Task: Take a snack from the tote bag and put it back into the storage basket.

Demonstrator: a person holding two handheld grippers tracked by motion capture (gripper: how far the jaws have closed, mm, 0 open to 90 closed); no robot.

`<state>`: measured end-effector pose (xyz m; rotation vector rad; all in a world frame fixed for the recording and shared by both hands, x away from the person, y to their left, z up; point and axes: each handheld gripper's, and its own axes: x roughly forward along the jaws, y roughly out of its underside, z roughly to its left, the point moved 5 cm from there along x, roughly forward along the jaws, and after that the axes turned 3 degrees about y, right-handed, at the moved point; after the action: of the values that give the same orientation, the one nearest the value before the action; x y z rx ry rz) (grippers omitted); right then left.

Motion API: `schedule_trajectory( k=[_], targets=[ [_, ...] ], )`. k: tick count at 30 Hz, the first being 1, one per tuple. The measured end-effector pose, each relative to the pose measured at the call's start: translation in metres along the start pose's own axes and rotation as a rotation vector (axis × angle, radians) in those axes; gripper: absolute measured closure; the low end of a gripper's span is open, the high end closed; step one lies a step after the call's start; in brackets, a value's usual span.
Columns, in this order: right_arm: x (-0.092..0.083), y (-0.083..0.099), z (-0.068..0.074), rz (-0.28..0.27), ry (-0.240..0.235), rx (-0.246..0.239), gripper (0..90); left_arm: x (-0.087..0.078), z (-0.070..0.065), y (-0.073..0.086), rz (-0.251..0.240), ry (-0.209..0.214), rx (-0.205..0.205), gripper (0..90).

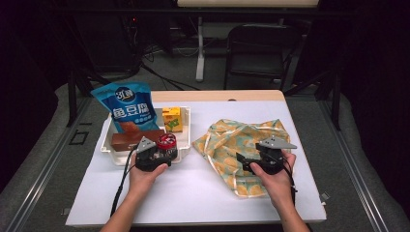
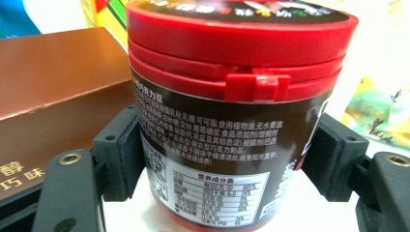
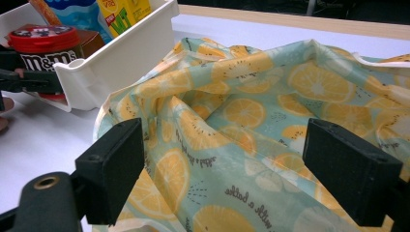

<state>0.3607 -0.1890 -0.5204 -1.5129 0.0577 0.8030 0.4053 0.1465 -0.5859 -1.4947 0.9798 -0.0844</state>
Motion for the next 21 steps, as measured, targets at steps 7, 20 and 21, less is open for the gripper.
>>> schedule_trajectory(
  k=[7, 20, 21],
  targets=[
    [0.0020, 0.0015, 0.0014, 0.005, -0.001, -0.002, 14.5, 0.0076, 0.0016, 0.0004, 0.034, 0.005, -0.014, 26.2],
    [0.0042, 0.0052, 0.0018, 0.023, 0.007, -0.018, 14.6, 0.0040, 0.0010, 0.0030, 0.087, -0.001, -0.014, 24.2],
    [0.0043, 0.0055, 0.0018, 0.024, 0.006, -0.017, 14.5, 0.0026, 0.0006, 0.0035, 0.087, -0.004, -0.012, 23.8]
  ],
)
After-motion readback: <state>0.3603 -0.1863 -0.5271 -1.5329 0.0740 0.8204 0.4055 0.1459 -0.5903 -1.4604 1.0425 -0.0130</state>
